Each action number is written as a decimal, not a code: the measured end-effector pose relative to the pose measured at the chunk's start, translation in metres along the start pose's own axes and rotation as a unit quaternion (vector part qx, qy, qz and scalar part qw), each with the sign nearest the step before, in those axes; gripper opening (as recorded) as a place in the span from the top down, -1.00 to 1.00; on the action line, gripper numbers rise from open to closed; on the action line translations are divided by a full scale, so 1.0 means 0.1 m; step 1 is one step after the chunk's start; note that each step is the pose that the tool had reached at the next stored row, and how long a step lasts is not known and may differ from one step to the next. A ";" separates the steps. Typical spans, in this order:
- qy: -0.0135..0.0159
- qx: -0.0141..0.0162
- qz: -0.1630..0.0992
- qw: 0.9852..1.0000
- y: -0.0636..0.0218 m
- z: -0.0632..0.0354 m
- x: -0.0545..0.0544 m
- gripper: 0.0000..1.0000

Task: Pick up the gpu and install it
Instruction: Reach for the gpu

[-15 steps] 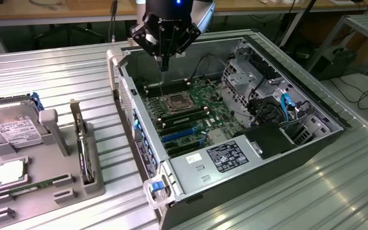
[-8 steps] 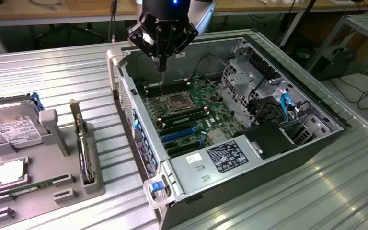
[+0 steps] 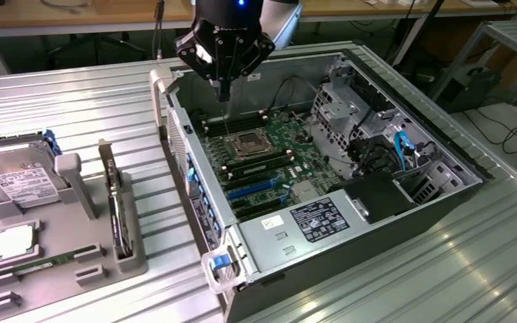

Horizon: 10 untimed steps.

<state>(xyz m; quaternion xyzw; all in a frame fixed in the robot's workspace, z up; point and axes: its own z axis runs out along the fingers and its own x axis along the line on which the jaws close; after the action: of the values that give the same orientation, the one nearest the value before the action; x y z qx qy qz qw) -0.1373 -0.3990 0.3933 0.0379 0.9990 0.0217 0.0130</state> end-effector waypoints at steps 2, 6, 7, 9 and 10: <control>0.000 0.000 0.000 1.000 -0.001 0.000 0.01 0.79; 0.000 0.000 0.000 1.000 -0.003 -0.001 0.03 0.79; 0.000 0.000 0.000 1.000 -0.004 -0.001 0.03 0.79; 0.000 0.000 0.000 1.000 -0.004 -0.001 0.05 0.79; 0.000 0.000 0.000 1.000 -0.005 -0.002 0.05 0.79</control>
<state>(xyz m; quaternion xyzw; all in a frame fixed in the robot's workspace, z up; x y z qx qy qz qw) -0.1424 -0.3992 0.3933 0.0379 0.9990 0.0217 0.0130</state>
